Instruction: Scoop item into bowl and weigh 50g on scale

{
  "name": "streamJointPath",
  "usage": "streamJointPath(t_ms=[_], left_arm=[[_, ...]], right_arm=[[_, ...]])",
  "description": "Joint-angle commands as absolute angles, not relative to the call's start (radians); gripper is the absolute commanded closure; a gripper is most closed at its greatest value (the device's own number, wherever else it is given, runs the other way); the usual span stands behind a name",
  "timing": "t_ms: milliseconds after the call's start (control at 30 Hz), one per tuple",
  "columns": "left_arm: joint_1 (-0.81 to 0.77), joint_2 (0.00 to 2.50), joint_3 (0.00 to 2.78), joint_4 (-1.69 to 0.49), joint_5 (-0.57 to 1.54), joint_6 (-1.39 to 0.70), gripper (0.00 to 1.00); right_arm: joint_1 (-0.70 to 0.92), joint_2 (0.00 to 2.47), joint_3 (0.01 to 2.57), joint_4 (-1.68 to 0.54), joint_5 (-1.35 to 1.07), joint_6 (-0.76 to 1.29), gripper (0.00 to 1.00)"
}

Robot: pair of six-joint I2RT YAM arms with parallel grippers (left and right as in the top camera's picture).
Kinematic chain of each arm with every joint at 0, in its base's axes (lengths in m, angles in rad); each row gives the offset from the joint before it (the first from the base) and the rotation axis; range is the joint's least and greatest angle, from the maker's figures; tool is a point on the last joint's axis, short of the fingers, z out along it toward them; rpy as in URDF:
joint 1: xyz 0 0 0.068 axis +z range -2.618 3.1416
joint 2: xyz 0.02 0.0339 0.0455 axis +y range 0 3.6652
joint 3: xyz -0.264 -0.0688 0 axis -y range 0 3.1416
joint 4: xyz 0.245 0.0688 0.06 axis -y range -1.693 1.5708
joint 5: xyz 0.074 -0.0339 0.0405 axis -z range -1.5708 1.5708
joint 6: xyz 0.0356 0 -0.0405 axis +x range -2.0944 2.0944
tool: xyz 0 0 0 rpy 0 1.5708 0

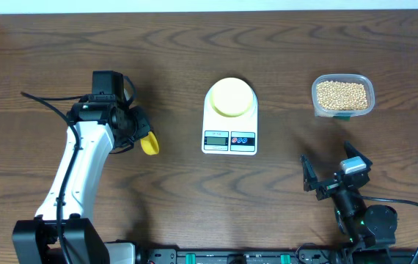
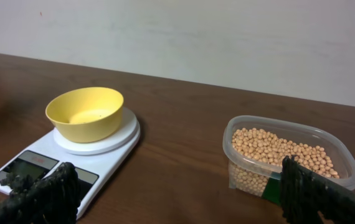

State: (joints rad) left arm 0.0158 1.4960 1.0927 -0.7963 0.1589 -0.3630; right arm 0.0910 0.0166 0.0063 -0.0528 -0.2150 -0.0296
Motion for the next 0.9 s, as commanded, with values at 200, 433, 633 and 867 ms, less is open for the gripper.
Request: streamJointPath(t_ms=[200,433,633,867], left_arm=[[0.017,1.494,1.109,-0.796,0.171,-0.364,0.77],[0.017,1.494,1.109,-0.776,0.171,-0.365,0.77],[0.017,1.494,1.109,-0.784,0.171,-0.365,0.8],[0.017,1.494,1.109,-0.78,0.171,-0.365,0.9]], right_arm=[[0.093,0.013,0.006,-0.057,-0.212,-0.015,0.01],[0.093,0.013,0.006,-0.057,-0.212,-0.015,0.01],[0.093,0.013,0.006,-0.057,-0.212,-0.015,0.01],[0.093,0.013,0.006,-0.057,-0.212,-0.015,0.01]])
